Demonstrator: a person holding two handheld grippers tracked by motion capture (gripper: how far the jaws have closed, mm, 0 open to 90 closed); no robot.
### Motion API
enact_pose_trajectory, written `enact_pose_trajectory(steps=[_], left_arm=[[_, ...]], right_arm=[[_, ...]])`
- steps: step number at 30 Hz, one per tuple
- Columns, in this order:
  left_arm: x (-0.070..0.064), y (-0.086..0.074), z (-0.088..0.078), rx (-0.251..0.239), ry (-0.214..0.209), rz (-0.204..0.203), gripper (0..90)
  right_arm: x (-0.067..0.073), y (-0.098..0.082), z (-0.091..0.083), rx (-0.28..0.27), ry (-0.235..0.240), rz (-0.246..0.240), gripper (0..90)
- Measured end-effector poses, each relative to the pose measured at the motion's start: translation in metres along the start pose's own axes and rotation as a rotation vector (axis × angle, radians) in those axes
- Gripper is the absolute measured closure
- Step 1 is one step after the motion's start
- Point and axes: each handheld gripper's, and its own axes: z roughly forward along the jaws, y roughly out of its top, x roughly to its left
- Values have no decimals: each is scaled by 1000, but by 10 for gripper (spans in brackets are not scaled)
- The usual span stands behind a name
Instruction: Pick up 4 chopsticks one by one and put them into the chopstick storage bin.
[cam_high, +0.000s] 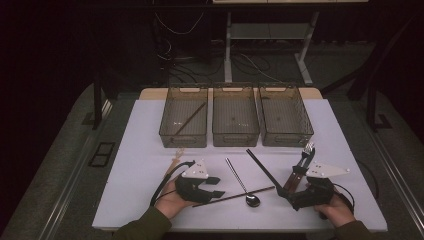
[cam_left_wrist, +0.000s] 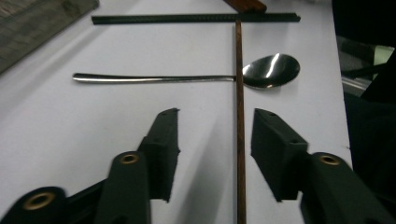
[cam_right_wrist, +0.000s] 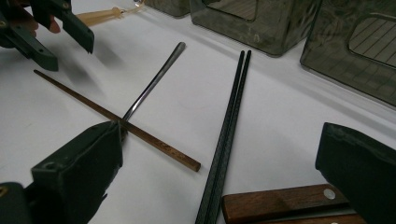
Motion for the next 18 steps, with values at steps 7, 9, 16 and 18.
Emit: enact_pose_trajectory(steps=[7,9,16,18], left_arm=[[-3,0,8,21,-34,-6,683],[-3,0,10,24,-45,-13,717],[-4,-2,15,46,-82,-26,792],[-4,-2,16,56,-89,-23,806]], right_arm=[[0,0,0,1,-2,0,8],[0,0,0,1,-2,-1,9],[0,0,0,2,-2,-4,9],[0,0,0,3,-3,-5,9]])
